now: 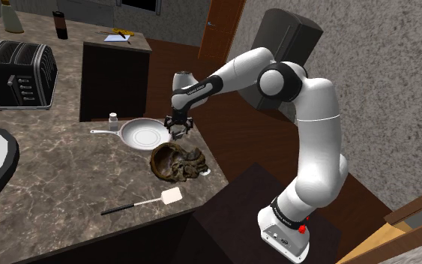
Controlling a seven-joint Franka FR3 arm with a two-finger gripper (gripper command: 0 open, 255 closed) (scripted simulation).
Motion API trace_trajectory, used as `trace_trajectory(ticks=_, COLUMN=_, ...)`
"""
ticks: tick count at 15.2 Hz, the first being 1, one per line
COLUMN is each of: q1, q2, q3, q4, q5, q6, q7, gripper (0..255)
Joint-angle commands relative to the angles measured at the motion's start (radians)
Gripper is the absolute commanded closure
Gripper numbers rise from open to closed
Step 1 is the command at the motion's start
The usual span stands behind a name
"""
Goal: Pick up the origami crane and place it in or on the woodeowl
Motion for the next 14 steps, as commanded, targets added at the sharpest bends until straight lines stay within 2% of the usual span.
trace_trajectory(ticks=1, q1=0.0, q2=0.0, q3=0.0, q4=0.0, q5=0.0, q6=0.0, q7=0.0, gripper=0)
trace_trajectory(ticks=2, q1=0.0, q2=0.0, q3=0.0, q4=0.0, q5=0.0, q6=0.0, q7=0.0, gripper=255)
trace_trajectory(ticks=11, q1=0.0, q2=0.0, q3=0.0, q4=0.0, q5=0.0, q6=0.0, q7=0.0, gripper=255)
trace_trajectory(ticks=14, q1=-0.002, q2=-0.029, q3=0.003, q4=-0.004, q5=0.003, q6=-0.025, q7=-0.003, gripper=255)
